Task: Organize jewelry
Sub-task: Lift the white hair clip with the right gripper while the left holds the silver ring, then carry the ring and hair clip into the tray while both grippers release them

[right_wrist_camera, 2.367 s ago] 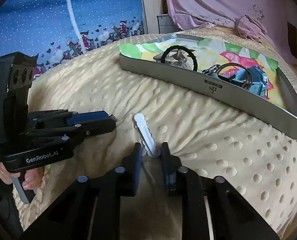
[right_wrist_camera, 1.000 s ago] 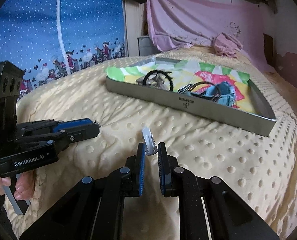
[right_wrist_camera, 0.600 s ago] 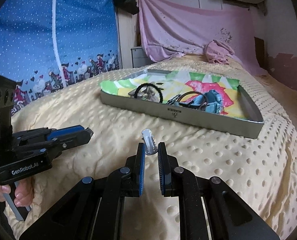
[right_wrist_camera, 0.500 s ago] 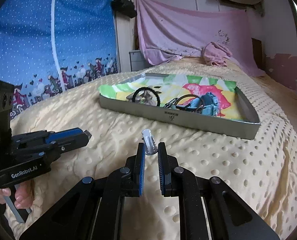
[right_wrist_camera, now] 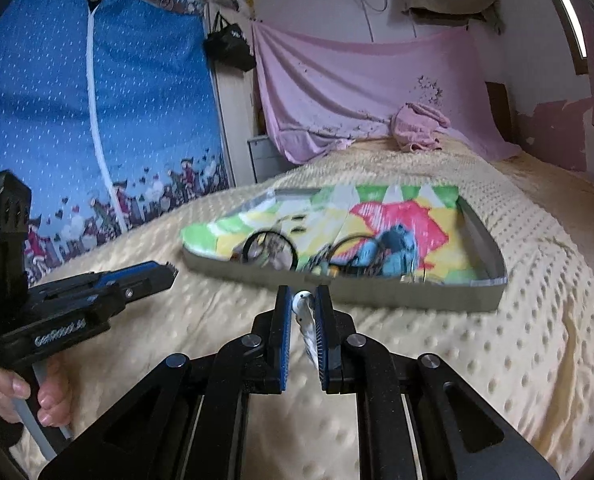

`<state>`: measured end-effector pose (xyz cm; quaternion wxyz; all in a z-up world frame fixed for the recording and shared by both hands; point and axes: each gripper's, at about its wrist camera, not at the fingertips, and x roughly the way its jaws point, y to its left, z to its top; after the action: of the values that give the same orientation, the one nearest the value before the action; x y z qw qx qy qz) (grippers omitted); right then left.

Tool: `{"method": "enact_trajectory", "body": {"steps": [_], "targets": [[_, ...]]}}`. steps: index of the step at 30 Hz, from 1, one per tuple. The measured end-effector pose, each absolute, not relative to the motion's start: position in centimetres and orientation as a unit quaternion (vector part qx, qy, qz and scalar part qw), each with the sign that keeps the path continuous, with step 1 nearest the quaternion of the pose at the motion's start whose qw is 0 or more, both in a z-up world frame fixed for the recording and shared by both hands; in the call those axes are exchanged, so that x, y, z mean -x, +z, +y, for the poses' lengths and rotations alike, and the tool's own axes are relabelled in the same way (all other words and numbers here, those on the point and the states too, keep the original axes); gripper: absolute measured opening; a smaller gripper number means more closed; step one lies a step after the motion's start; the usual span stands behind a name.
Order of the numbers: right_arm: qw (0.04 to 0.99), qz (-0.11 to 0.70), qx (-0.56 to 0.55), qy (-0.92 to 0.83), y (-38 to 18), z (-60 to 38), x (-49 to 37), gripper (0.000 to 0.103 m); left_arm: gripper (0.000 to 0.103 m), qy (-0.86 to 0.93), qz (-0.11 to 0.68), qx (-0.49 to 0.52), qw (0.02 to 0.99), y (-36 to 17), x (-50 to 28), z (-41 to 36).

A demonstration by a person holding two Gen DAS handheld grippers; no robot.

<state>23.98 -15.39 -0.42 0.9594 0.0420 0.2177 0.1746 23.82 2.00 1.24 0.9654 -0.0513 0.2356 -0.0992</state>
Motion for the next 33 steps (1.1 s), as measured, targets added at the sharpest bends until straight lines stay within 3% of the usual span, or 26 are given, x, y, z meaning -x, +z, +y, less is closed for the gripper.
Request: {"method": "enact_trajectory", "body": {"steps": [10, 24, 33], "targets": [[0.947, 0.246, -0.089, 0.185, -1.9, -16.6, -26.3, 0.002, 0.019, -0.094, 0.264, 0.075, 0.957, -1.1, -24.8, 2.8], [0.958, 0.184, -0.097, 0.197, 2.1, -14.1, -31.3, 0.002, 0.019, -0.071, 0.246, 0.090, 0.962, 1.0, -30.1, 3.2], [0.953, 0.213, -0.108, 0.187, 0.0, -13.1, -34.9, 0.002, 0.019, -0.066, 0.275, 0.073, 0.956, -0.4, -33.3, 2.3]]}}
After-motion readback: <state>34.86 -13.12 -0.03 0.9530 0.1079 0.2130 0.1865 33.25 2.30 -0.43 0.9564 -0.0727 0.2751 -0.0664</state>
